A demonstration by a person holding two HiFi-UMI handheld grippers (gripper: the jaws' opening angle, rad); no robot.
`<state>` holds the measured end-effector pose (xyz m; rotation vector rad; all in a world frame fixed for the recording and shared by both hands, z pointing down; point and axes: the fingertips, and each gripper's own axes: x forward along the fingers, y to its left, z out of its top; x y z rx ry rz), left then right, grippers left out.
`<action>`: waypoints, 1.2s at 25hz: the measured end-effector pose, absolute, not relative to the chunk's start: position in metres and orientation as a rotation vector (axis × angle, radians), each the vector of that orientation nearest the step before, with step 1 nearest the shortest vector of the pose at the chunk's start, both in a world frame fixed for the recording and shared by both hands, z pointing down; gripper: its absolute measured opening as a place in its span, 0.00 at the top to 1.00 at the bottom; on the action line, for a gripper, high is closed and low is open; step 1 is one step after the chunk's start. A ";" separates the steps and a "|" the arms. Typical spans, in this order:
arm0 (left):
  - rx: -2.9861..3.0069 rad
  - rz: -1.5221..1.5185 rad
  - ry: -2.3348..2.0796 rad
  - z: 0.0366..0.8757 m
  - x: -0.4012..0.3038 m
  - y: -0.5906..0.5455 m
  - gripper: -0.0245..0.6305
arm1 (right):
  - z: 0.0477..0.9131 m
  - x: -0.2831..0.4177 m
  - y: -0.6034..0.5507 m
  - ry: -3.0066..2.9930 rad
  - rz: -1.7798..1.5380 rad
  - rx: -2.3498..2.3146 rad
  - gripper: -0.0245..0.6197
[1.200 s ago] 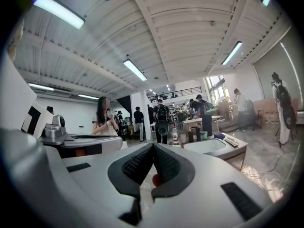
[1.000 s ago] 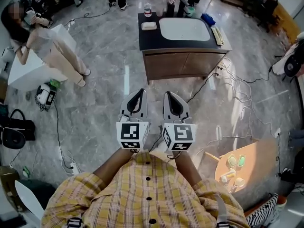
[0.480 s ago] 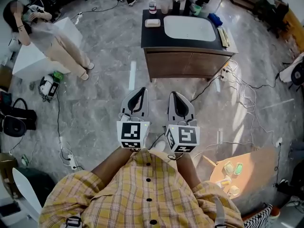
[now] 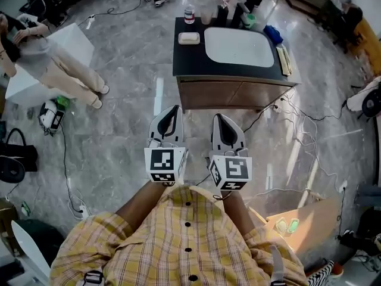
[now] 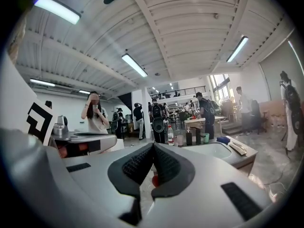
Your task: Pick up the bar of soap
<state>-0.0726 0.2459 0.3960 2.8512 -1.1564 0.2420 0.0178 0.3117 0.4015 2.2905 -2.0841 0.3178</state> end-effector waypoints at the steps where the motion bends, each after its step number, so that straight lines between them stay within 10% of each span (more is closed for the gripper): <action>1: 2.855 0.240 -1.154 0.393 -0.065 0.227 0.95 | 0.401 0.024 0.293 -2.080 0.321 2.292 0.93; 30: 2.828 0.246 -1.031 0.374 0.009 -0.112 0.95 | 0.368 0.088 -0.054 -1.996 0.325 2.223 0.93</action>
